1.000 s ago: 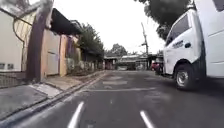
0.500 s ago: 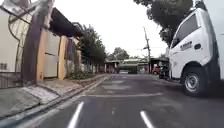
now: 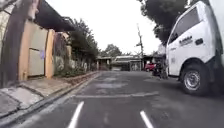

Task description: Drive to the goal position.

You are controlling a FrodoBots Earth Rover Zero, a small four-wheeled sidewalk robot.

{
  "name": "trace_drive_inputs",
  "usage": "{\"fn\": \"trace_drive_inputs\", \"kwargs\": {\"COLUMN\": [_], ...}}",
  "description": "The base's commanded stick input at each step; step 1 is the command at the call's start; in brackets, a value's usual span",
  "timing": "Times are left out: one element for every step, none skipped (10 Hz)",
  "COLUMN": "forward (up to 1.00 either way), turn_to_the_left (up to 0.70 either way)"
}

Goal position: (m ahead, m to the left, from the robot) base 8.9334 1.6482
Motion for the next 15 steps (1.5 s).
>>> {"fn": "trace_drive_inputs", "kwargs": {"forward": [0.70, 0.70, 0.70, 0.70, 0.70, 0.70, 0.70, 0.70, 0.70, 0.70, 0.70, 0.70, 0.70, 0.70, 0.70], "turn_to_the_left": [0.00, 0.00, 0.00, 0.00, 0.00, 0.00, -0.06, -0.21, -0.35, -0.35, -0.35, -0.35, -0.35, -0.35, -0.35]}}
